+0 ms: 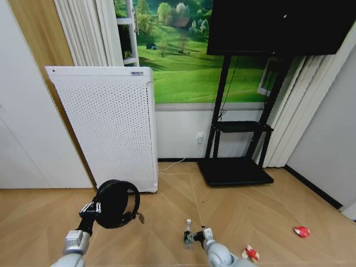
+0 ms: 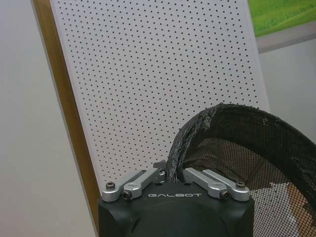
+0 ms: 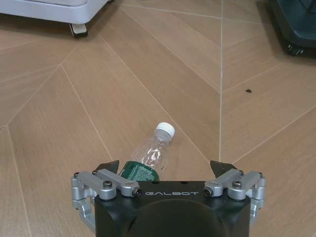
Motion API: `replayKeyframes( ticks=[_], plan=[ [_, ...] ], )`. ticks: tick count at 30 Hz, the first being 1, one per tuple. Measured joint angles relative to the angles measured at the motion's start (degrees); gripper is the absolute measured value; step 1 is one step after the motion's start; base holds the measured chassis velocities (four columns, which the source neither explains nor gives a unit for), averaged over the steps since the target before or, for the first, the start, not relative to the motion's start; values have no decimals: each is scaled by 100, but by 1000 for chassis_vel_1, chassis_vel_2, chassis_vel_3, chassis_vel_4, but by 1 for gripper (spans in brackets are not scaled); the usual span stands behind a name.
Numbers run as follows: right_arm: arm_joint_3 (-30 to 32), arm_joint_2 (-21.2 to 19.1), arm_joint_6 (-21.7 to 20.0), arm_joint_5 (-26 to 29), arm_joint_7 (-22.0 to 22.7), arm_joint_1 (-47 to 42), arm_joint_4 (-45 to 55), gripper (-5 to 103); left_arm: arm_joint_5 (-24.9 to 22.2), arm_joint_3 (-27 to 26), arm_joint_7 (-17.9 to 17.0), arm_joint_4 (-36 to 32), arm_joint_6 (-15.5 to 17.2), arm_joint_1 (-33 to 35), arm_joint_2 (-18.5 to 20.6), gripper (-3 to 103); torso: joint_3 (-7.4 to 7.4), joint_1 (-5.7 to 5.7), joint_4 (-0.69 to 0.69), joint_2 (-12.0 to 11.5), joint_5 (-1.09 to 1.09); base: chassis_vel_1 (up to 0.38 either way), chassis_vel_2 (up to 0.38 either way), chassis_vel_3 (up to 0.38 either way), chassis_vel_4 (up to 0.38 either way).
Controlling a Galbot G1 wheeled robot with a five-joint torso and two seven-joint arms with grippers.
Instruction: Pick up the trash bin and place the garbage on the floor into it.
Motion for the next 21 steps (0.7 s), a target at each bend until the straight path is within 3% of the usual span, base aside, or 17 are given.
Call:
replayKeyframes(
  ticks=[7,12,21],
  plan=[
    [-127,316,-240,232,255,58,-135,100,61,61,6,108,-21,-57,-18,5,0,0,-1,0,0,0,0,0,0],
    [-264,625,-235,127,269,106,-274,100,116,139,8,149,-33,-81,-42,5,0,0,0,0,1,0,0,0,0],
    [-309,817,-178,-66,252,223,-566,100,154,188,11,220,-78,-92,-20,5,0,0,1,0,1,0,0,0,0]
  ],
)
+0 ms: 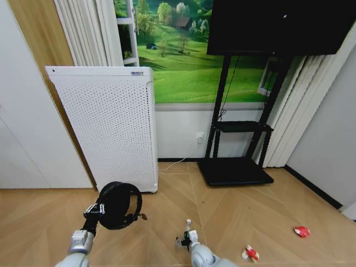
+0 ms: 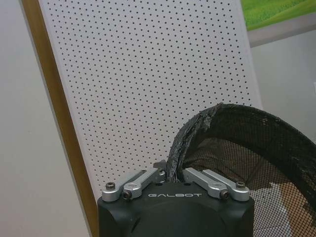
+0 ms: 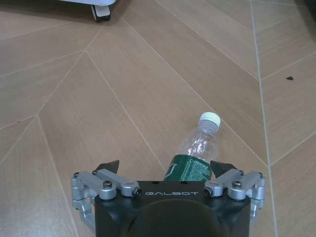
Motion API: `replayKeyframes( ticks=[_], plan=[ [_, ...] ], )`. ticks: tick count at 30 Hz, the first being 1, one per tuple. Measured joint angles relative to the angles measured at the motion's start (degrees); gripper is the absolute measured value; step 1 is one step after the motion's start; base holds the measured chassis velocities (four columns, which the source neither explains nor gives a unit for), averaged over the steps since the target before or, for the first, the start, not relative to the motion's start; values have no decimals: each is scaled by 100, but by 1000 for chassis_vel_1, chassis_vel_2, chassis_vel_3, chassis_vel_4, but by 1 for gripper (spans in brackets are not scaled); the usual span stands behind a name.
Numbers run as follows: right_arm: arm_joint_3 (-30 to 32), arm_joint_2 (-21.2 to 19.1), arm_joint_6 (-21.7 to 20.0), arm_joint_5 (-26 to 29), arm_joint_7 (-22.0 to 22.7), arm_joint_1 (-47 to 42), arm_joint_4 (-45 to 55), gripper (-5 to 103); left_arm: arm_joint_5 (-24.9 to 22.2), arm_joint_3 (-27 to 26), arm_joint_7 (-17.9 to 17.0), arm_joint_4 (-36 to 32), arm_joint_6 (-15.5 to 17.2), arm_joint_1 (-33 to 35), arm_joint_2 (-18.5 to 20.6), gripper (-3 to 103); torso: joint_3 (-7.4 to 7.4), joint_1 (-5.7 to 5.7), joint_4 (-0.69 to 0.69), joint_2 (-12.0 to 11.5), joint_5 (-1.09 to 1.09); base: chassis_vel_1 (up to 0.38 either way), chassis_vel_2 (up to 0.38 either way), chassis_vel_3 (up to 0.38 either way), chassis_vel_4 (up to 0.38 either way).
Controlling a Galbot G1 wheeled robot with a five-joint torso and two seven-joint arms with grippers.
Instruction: Pick up the trash bin and place the garbage on the floor into it.
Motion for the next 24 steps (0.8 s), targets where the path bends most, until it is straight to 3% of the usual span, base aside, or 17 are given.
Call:
replayKeyframes(
  ticks=[15,18,20,24],
  plan=[
    [122,197,-198,-76,82,92,-492,100,40,202,0,121,-9,-104,46,5,0,0,0,0,1,0,0,0,0],
    [134,223,-223,-83,39,93,-539,96,55,226,0,146,-14,-119,47,5,0,0,0,0,0,0,0,0,0],
    [157,268,-261,-107,-11,94,-614,80,80,270,-1,183,-24,-136,35,5,0,0,-2,0,0,0,0,0,0],
    [187,295,-265,-140,-26,88,-644,70,120,300,-1,222,-43,-146,4,5,0,0,0,0,0,0,0,0,0]
  ],
)
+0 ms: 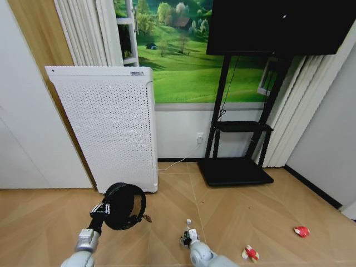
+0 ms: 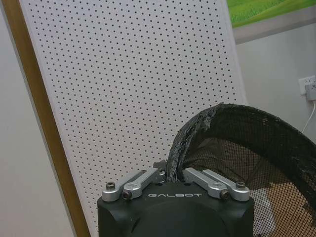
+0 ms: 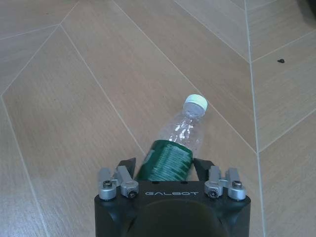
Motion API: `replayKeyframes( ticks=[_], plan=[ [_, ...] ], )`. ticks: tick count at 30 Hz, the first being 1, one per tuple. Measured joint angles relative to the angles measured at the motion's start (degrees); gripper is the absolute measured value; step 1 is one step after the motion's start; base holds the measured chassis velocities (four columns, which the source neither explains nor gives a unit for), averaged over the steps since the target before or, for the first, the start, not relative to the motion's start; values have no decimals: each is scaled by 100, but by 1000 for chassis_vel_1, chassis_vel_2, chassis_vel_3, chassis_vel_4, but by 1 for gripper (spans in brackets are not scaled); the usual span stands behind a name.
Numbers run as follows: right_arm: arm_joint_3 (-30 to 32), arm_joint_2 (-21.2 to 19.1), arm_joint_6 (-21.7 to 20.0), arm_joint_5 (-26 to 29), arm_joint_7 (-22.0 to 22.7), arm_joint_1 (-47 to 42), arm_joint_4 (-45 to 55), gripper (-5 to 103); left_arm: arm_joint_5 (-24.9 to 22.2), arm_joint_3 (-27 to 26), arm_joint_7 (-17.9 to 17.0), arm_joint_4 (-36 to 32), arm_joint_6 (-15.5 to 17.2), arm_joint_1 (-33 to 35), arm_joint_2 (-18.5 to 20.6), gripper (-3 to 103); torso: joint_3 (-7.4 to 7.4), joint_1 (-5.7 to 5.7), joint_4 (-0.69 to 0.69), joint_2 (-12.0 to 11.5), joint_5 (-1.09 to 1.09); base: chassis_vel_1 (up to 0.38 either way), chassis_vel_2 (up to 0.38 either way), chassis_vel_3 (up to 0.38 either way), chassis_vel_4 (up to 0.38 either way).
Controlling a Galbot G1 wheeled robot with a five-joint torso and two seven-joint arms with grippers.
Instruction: Pick up the trash bin and place the garbage on the floor into it.
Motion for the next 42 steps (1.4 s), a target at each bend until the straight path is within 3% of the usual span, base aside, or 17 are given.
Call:
replayKeyframes(
  ticks=[1,3,4,5,8,10,11,15,27,30,35,42],
  plan=[
    [0,0,0,0,0,0,0,70,0,0,0,0,0,0,0,5,0,0,0,0,0,0,0,0,0],
    [32,-59,9,-42,-9,-27,15,43,14,28,-3,25,-6,-31,-18,5,0,0,-1,0,0,0,0,0,0],
    [34,-85,12,-47,-9,-31,24,37,14,28,-5,42,-12,-35,-18,5,0,0,-1,0,0,0,0,0,0],
    [34,-85,12,-47,-9,-31,24,37,14,28,-5,42,-12,-35,-18,5,0,0,-1,0,0,0,0,0,0],
    [34,-104,15,-67,-8,-36,27,24,14,27,-6,52,-23,-36,-12,5,0,0,-1,0,0,0,0,0,0],
    [29,-109,15,-76,-7,-39,27,24,14,27,-6,55,-26,-36,-4,5,-1,0,-1,0,0,0,0,0,0],
    [18,-112,15,-89,-2,-46,29,18,14,32,-6,68,-32,-37,7,5,0,0,-1,0,0,0,0,0,0],
    [8,-159,5,-80,50,-118,130,12,10,62,-8,119,-44,-72,17,5,0,0,-1,1,0,0,0,0,0],
    [235,-516,-110,236,325,-186,797,12,8,118,-14,133,-48,-101,-11,5,0,0,0,0,2,0,0,0,0],
    [476,-935,-212,499,411,-122,1424,12,-30,174,-25,124,-33,-165,20,5,0,0,-1,0,0,0,0,0,0],
    [751,-1292,-243,598,436,-116,2038,12,-73,295,-33,132,21,-292,29,5,0,0,0,0,1,0,0,0,0],
    [1737,-1968,-97,484,191,-620,3287,12,-78,638,-77,283,130,-622,-6,5,0,0,-2,0,2,0,0,0,0]
  ],
)
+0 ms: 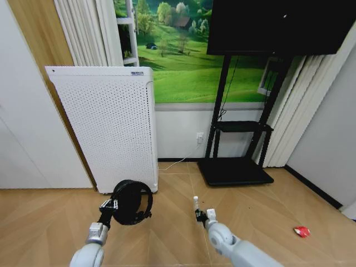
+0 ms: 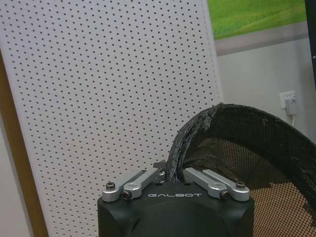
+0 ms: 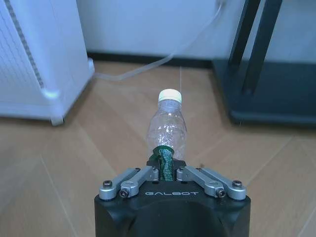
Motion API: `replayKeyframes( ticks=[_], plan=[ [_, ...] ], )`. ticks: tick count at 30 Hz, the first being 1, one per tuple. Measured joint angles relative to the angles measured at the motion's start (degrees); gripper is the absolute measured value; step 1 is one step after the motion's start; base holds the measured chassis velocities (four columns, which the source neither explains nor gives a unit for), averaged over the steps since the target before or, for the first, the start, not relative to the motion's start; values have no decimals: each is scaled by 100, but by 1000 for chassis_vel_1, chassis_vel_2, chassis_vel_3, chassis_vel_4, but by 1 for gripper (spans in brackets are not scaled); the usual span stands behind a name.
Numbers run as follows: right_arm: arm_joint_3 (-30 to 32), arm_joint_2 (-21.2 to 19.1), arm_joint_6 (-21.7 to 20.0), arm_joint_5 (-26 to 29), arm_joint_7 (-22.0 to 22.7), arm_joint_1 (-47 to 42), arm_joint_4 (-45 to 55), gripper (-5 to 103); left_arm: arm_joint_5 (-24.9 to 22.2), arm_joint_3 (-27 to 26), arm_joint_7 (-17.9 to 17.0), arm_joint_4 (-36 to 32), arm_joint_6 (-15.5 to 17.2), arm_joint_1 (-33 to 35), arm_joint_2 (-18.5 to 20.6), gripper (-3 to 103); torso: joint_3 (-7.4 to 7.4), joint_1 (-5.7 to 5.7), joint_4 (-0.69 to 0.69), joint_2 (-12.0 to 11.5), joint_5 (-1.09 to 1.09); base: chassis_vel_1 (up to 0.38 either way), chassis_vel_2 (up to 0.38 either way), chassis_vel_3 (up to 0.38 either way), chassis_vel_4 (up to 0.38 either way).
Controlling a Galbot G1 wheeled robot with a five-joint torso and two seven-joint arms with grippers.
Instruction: Pick up the trash bin and place the garbage on the floor into it.
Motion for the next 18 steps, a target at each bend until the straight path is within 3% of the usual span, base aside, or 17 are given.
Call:
replayKeyframes(
  ticks=[2,3,5,6,8,13,18],
  plan=[
    [470,-236,398,-330,-382,-346,372,12,-13,161,-30,142,37,-173,-30,5,-1,0,2,0,-2,0,0,0,0],
    [470,-236,398,-330,-382,-346,372,12,-13,161,-30,142,37,-173,-30,5,-1,0,2,0,-2,0,0,0,0],
    [949,-464,1061,-982,-1029,-773,653,12,-21,365,-70,318,82,-385,-84,5,0,0,0,0,-2,0,0,0,0],
    [949,-464,1061,-982,-1029,-773,653,12,-21,365,-70,318,82,-385,-84,5,0,0,0,0,-2,0,0,0,0],
    [1258,-641,1392,-1331,-1548,-1184,936,12,-48,591,-120,471,120,-551,-145,5,0,0,-2,0,1,0,0,0,0],
    [1428,-776,1864,-1580,-2037,-1469,1288,12,-44,836,-142,703,133,-715,-289,5,0,0,2,0,0,0,0,0,0],
    [1329,-769,2759,-1876,-2754,-1425,1378,12,-54,1031,-217,945,165,-978,-550,5,0,0,1,0,-1,0,0,0,0]
  ],
)
